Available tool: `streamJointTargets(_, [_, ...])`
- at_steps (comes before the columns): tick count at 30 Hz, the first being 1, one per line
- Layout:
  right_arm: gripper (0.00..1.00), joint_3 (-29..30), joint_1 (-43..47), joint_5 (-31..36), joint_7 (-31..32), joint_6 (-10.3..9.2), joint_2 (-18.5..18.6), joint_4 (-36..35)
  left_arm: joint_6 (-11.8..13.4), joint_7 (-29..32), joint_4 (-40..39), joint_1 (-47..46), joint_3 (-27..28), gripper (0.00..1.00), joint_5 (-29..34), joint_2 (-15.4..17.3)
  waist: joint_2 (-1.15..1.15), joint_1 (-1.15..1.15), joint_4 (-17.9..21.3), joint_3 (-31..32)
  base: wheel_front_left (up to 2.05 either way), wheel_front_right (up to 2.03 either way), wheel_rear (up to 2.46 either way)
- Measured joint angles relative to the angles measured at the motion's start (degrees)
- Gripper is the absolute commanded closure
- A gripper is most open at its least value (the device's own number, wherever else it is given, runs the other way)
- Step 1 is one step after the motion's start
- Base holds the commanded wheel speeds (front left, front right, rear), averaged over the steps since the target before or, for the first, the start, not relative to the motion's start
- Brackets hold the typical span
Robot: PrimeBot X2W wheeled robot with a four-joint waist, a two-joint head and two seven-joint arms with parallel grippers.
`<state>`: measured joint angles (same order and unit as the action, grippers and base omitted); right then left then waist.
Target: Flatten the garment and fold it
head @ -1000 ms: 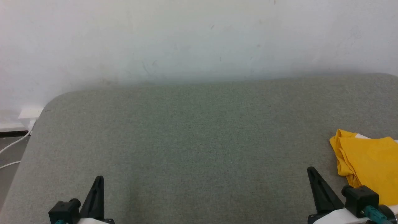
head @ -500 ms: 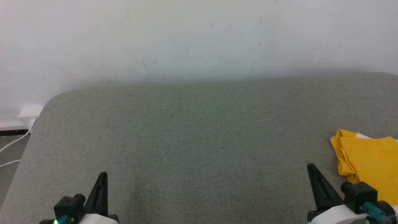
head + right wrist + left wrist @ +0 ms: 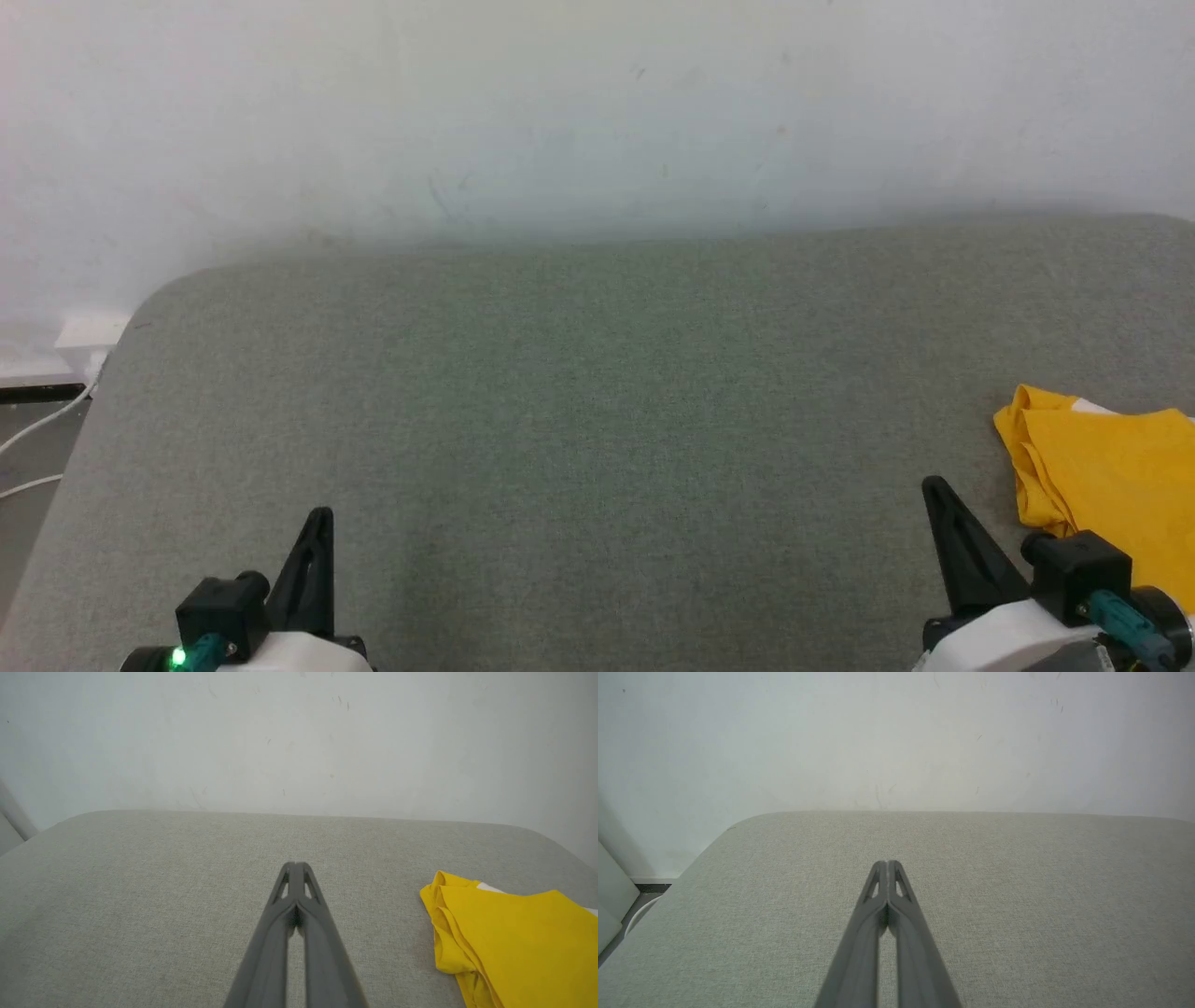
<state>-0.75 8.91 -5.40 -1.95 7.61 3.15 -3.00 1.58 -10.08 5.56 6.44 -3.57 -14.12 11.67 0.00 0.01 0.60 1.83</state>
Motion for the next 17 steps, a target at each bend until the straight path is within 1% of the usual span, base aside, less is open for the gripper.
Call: streamJointTargets(17, [1.00, 0.13, -1.65, 1.16, 0.42, 0.00, 0.00, 0.45, -0.10, 2.01, -1.02, -1.15, 0.66, 1.00, 2.45, -1.69, 0.00, 0.00, -0.12, -0.36, 0.00, 0.00, 0.00])
